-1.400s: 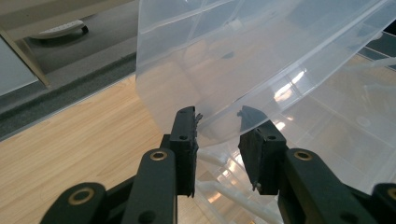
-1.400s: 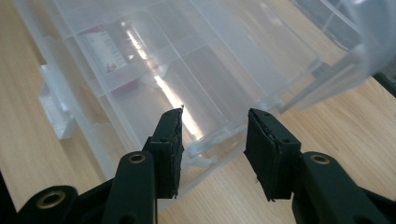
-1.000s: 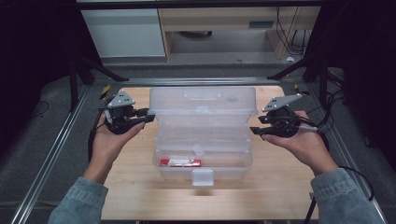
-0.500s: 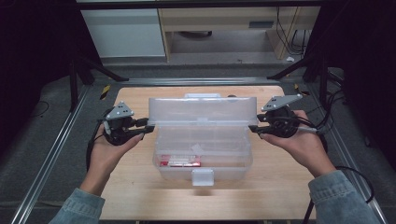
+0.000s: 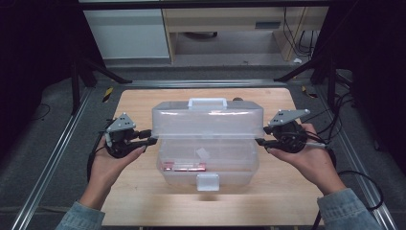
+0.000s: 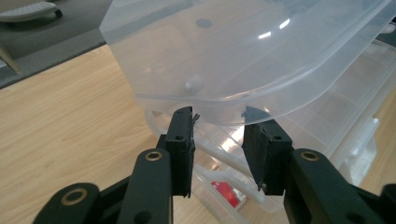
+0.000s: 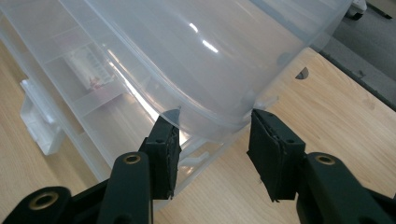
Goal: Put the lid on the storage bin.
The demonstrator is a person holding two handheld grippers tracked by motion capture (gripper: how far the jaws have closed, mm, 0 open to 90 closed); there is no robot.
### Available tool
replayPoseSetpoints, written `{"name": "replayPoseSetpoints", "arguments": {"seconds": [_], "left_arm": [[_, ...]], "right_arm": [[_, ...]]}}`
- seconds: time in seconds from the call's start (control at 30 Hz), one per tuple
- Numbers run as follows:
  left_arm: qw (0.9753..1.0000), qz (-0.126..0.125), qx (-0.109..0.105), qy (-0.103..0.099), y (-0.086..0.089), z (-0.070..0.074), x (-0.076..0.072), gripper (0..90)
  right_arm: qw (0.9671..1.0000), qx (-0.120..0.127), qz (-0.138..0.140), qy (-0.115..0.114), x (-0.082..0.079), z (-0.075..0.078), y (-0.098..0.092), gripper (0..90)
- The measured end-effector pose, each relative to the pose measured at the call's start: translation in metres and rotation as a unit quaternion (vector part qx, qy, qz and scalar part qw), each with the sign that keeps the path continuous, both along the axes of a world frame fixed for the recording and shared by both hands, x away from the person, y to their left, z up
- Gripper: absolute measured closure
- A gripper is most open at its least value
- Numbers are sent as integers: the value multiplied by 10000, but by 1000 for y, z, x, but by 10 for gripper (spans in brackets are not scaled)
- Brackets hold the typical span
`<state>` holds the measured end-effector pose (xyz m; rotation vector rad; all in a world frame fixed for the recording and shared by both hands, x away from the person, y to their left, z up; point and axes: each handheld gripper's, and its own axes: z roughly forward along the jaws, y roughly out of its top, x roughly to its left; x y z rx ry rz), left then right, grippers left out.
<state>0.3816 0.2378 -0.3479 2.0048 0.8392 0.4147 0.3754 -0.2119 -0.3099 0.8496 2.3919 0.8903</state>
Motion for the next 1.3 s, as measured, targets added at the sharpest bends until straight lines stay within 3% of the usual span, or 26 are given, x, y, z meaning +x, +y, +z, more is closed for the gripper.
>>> {"name": "replayPoseSetpoints", "arguments": {"seconds": [0.3, 0.57, 1.0, 1.3], "left_arm": [[9999, -75, -36, 78, 6, -9, -8, 651], [9999, 15, -61, 102, 14, -19, -13, 659], [9998, 132, -122, 92, 22, -17, -11, 656], [9999, 116, -49, 113, 20, -19, -12, 650]], "right_arm": [[10000, 48, 3, 4, -9, -9, -3, 542], [10000, 72, 23, 19, -14, -14, -5, 557], [9999, 72, 86, 73, -21, -20, -6, 556], [9998, 9, 135, 129, -27, -25, -6, 551]]}}
